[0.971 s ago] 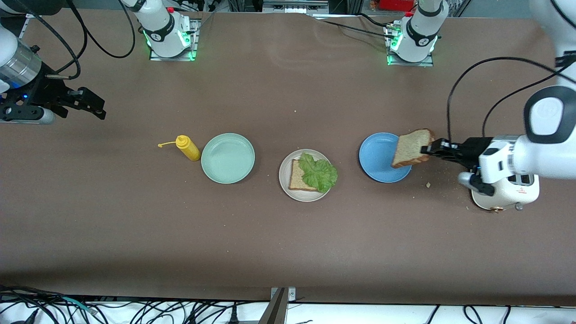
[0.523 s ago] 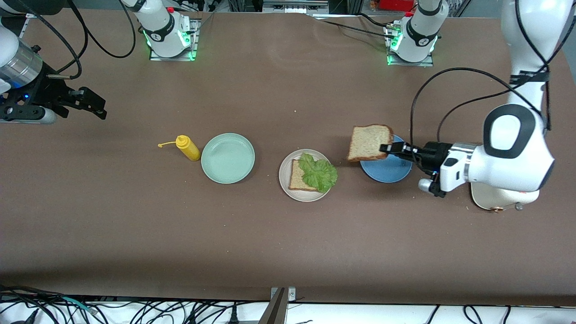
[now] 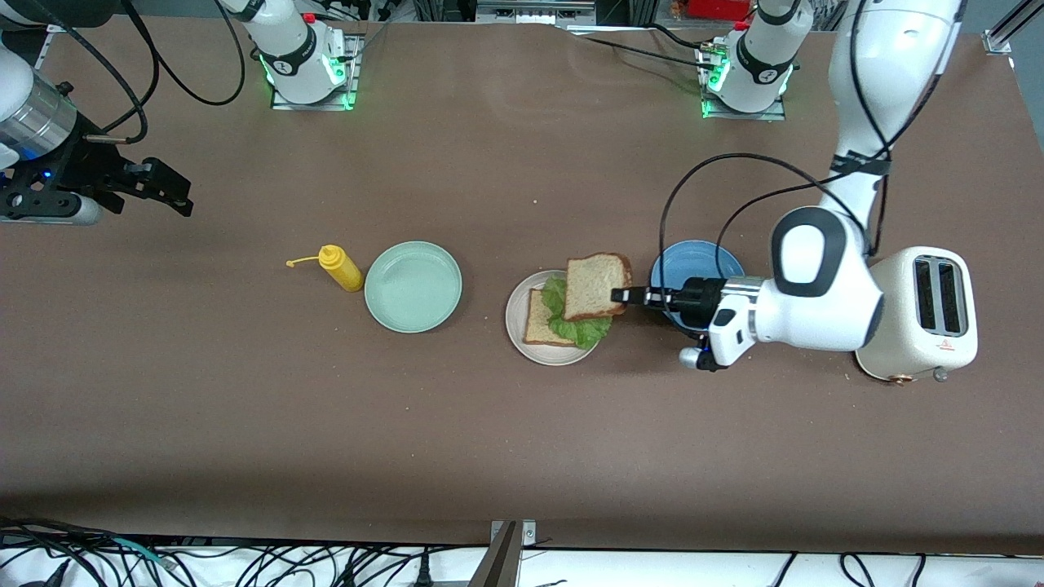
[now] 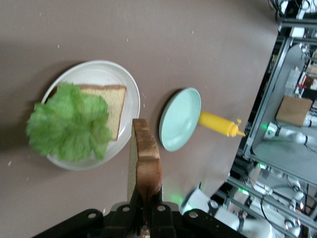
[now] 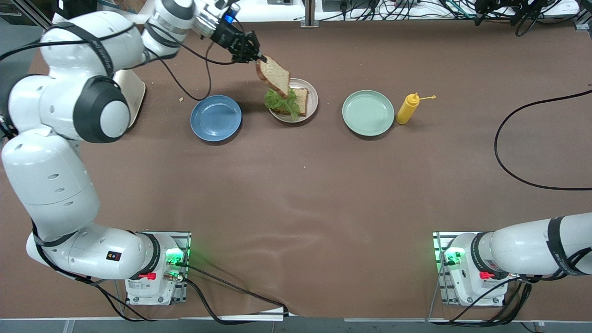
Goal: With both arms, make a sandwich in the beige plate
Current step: 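Lift the bread out and carry it over the beige plate with the left gripper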
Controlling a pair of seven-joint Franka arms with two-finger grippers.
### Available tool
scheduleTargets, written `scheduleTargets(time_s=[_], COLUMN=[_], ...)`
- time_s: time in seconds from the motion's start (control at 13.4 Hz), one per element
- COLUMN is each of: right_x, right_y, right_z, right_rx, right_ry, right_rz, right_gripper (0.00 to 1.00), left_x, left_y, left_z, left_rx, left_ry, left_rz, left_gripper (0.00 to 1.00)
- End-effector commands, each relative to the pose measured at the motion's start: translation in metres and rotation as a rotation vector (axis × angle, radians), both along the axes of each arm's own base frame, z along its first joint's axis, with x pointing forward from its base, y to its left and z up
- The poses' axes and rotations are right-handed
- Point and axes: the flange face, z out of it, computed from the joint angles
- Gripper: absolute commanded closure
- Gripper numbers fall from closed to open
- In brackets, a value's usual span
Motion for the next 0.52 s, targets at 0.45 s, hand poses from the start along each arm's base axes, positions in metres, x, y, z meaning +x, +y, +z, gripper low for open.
scheduleTargets(time_s=[0.45], right_x=[-0.006], right_y=[0.0], right_z=[0.004], right_rx=[0.015], right_ry=[-0.007], right_rz=[-0.008], right_gripper=[0.0], left_x=[-0.008], left_y=[-0.052], left_z=[-0.053], left_rx=[0.033], left_ry=[0.012], left_rz=[0.048], left_gripper=[1.0])
